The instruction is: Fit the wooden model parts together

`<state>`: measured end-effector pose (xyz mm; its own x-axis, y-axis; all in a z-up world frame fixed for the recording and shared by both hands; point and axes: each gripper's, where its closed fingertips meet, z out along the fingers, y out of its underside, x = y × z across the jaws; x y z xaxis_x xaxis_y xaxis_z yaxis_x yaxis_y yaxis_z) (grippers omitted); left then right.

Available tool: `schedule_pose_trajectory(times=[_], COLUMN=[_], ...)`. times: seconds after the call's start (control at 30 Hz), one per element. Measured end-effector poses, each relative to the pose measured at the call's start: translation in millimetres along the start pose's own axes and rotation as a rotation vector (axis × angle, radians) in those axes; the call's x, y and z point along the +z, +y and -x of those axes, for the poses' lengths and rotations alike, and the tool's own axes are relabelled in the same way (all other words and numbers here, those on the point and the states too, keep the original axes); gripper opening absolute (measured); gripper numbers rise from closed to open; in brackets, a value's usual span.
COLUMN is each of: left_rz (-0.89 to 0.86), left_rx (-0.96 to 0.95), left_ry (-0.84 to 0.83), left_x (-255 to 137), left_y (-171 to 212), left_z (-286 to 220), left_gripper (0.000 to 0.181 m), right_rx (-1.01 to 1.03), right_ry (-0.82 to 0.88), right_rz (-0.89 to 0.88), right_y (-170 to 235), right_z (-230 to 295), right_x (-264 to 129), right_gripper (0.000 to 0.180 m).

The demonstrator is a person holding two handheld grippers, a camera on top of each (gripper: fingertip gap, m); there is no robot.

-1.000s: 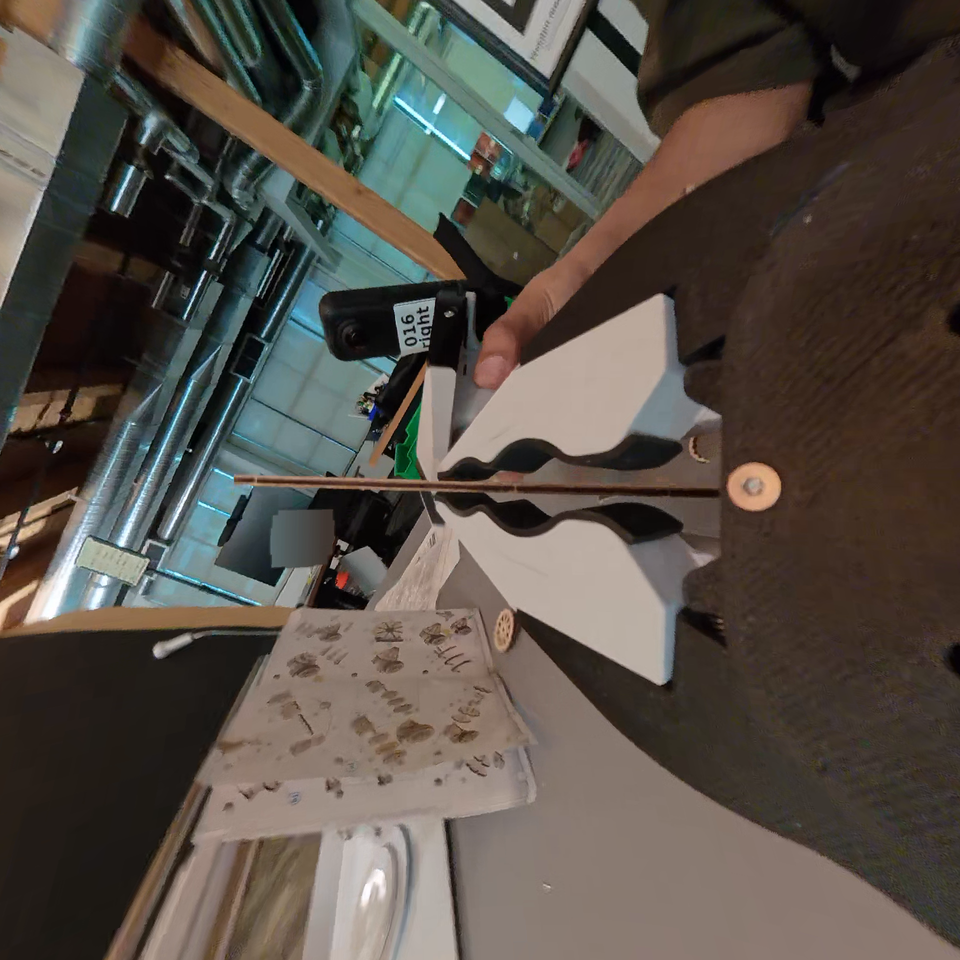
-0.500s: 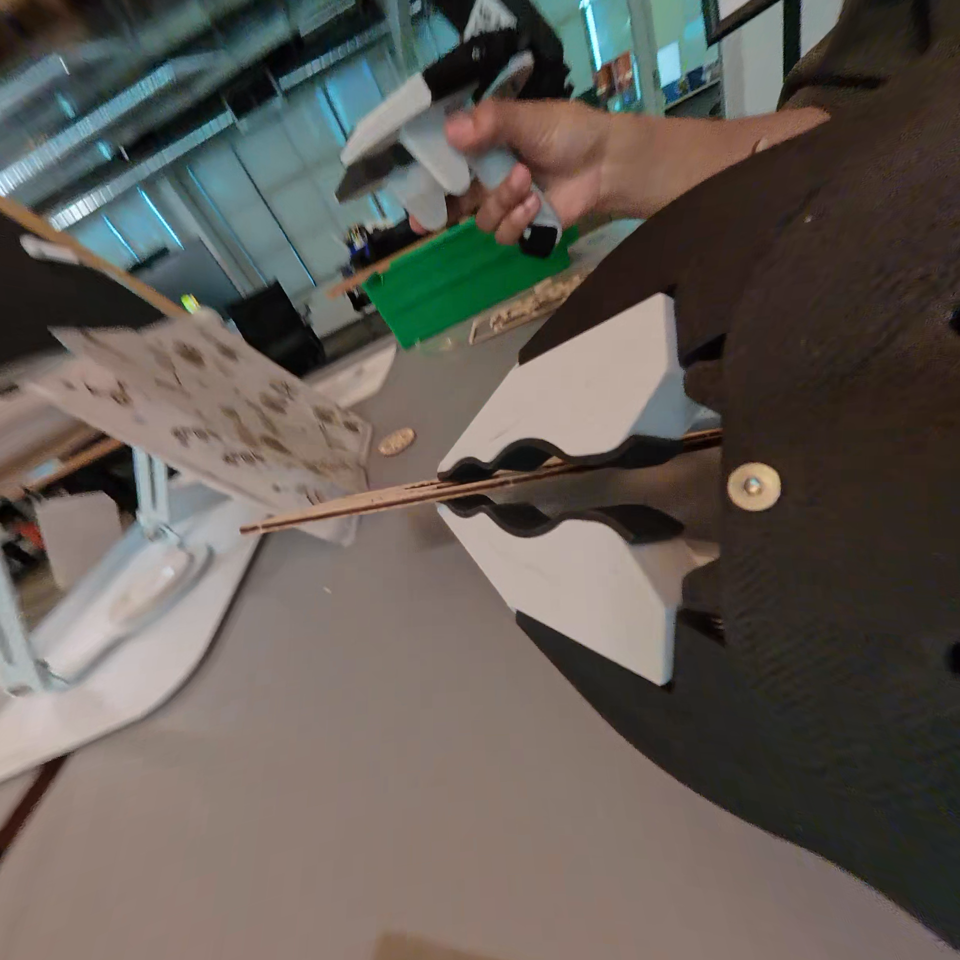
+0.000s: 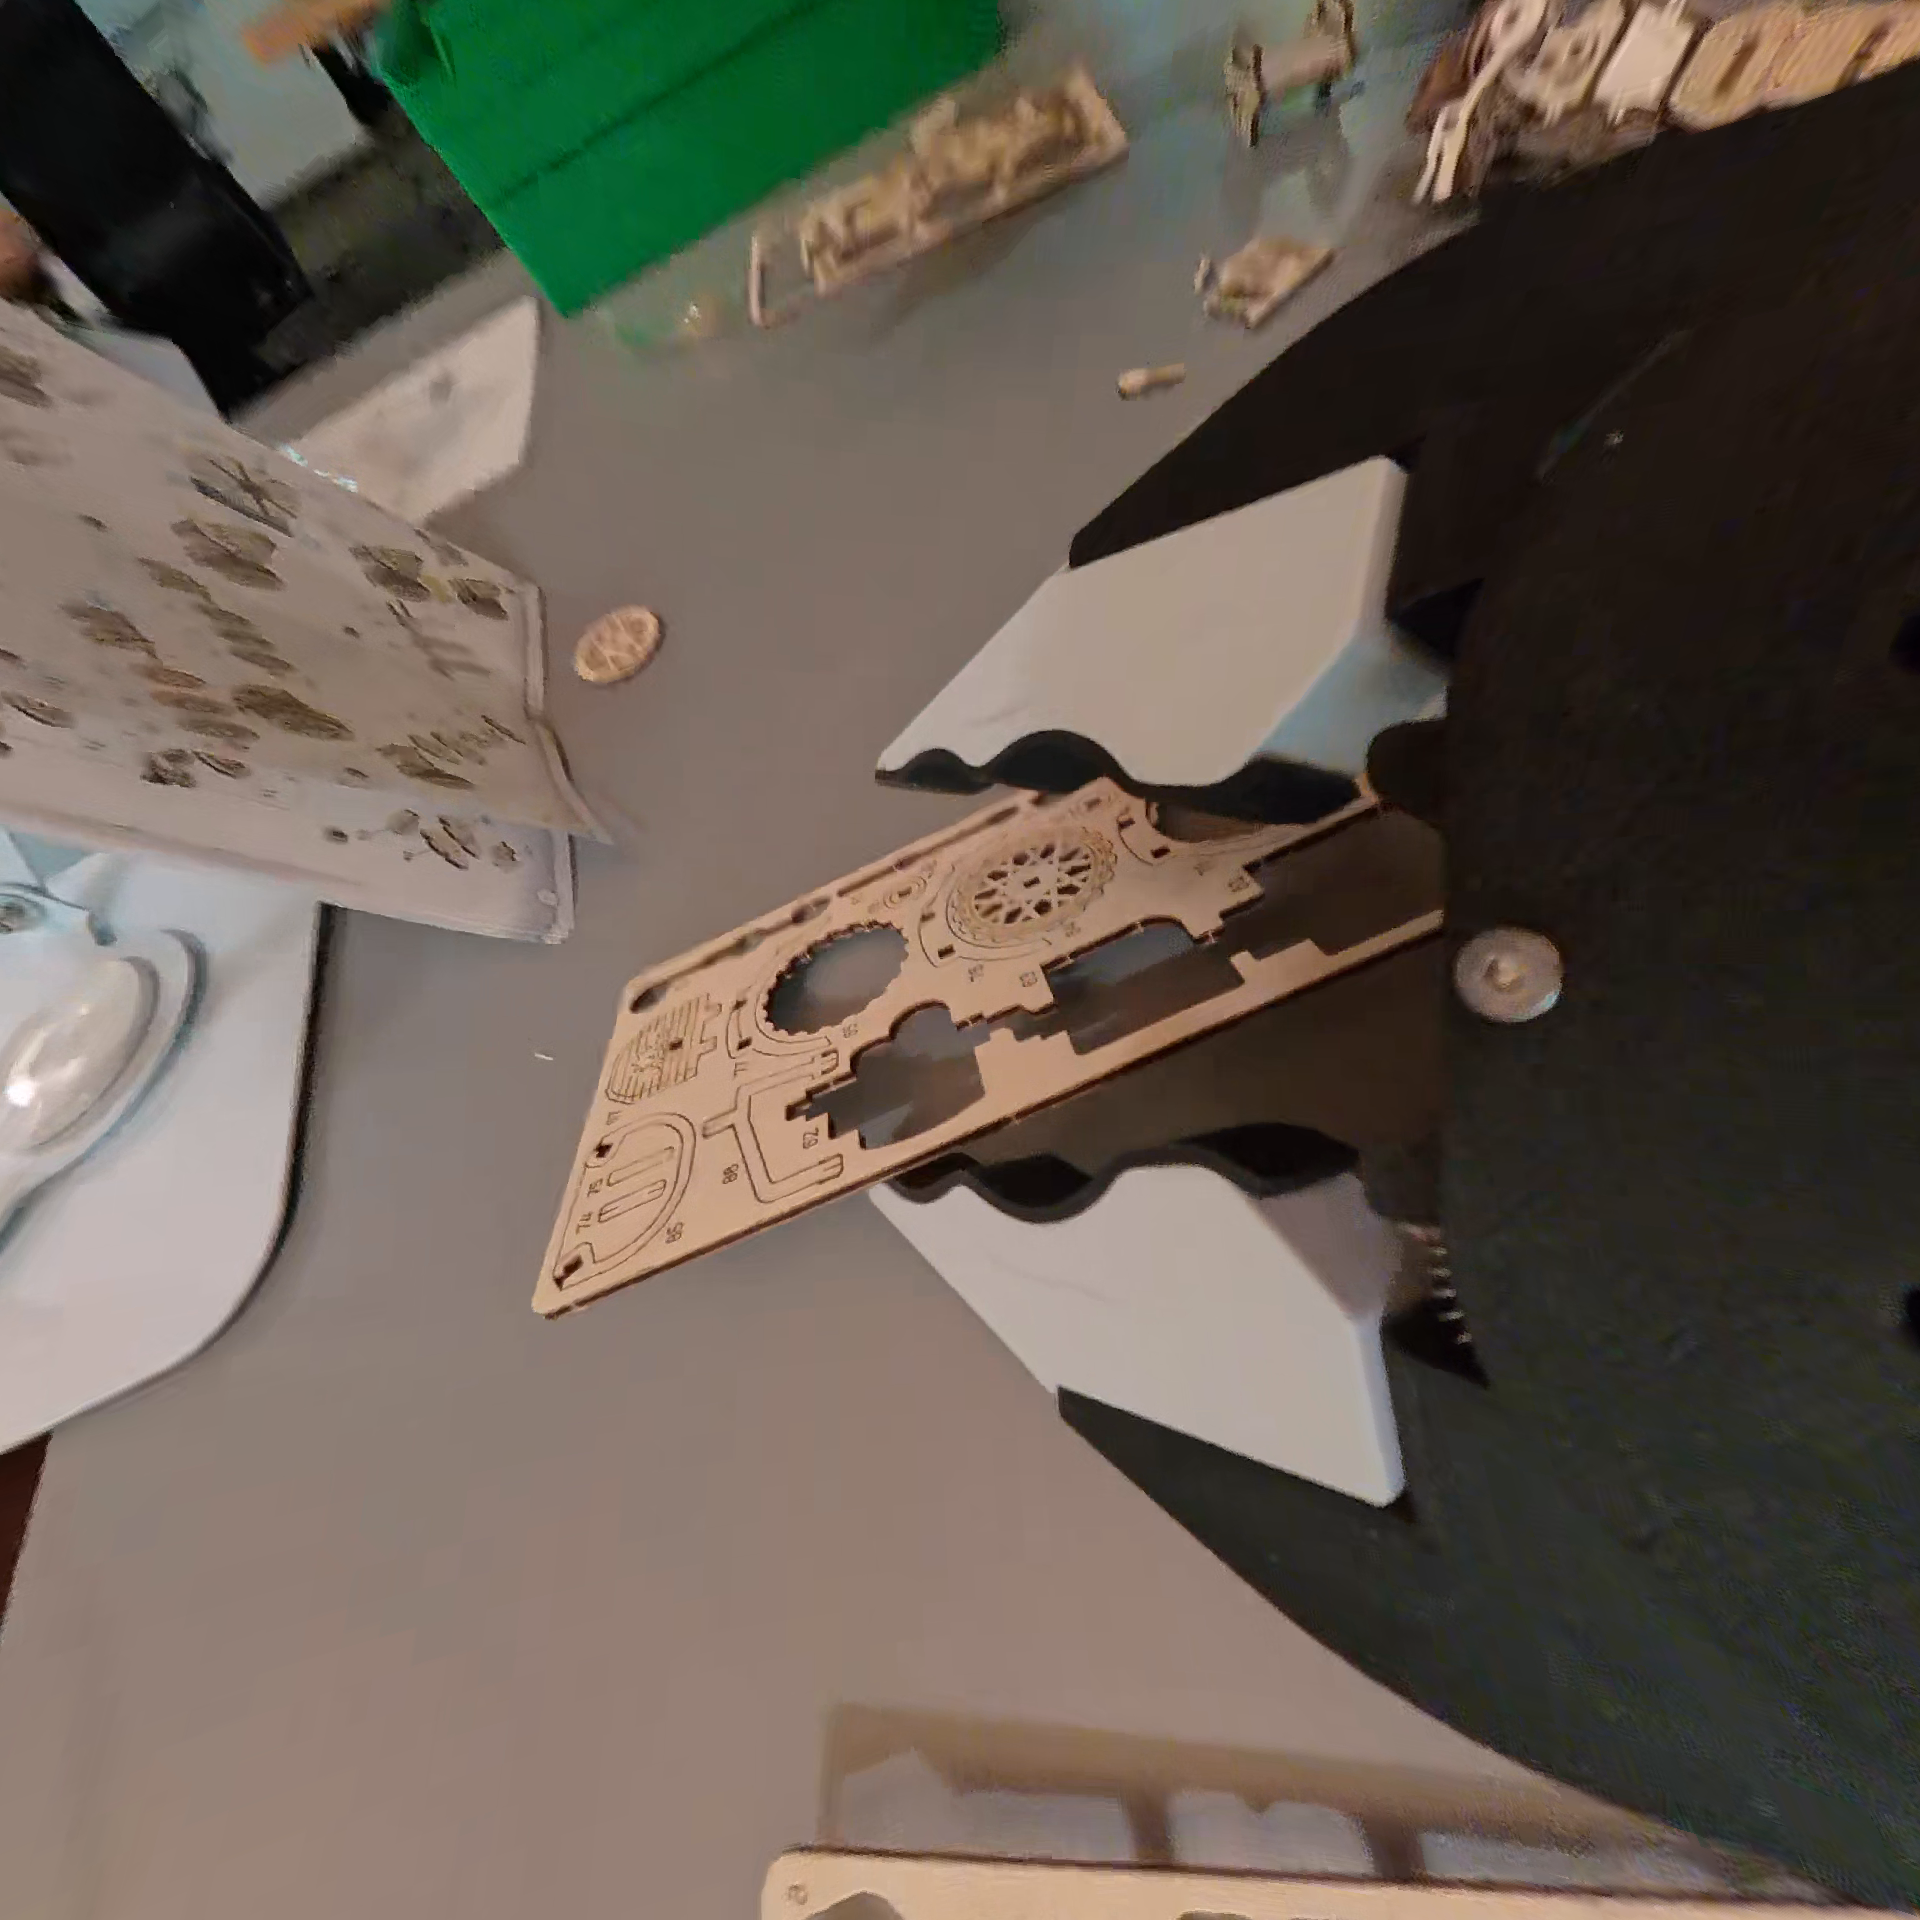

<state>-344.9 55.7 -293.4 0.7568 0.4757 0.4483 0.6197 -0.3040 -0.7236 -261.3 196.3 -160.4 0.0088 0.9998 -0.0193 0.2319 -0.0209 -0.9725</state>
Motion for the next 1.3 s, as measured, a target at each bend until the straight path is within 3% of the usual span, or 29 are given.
schedule_pose_trajectory(times=[0.1,0.2,0.4,0.5,0.67,0.77,0.97,1.17,1.3], left_rz=[-0.096,-0.148,-0.185,-0.255,-0.399,-0.439,-0.477,-0.458,-0.488], left_rx=[-0.068,-0.013,0.122,0.146,0.139,0.147,0.198,0.286,0.295], left_ry=[0.081,0.036,-0.086,-0.124,-0.033,-0.035,-0.005,0.064,0.125], left_x=[-8,-15,-14,-23,-32,-35,-50,-74,-82], left_y=[-15,-24,-31,-42,-55,-62,-76,-78,-66], left_z=[-6,-2,-3,-2,-10,-16,-66,-123,-155], left_gripper=[0.069,0.07,0.072,0.071,0.067,0.064,0.061,0.062,0.06], right_rx=[-0.099,-0.154,-0.166,-0.256,-0.337,-0.22,-0.174,-0.12,-0.088], right_ry=[-0.057,-0.102,-0.247,-0.295,-0.348,-0.373,-0.458,-0.42,-0.325], right_rz=[0.163,0.258,0.542,0.561,0.644,0.678,0.698,0.538,0.504], right_y=[22,31,93,108,138,138,142,110,124], right_z=[-4,-19,-44,-41,-36,-34,-17,-7,-4], right_x=[-5,-2,48,61,76,77,32,-46,-88], right_gripper=[0.065,0.071,0.075,0.07,0.066,0.033,0.023,0.023,0.023])
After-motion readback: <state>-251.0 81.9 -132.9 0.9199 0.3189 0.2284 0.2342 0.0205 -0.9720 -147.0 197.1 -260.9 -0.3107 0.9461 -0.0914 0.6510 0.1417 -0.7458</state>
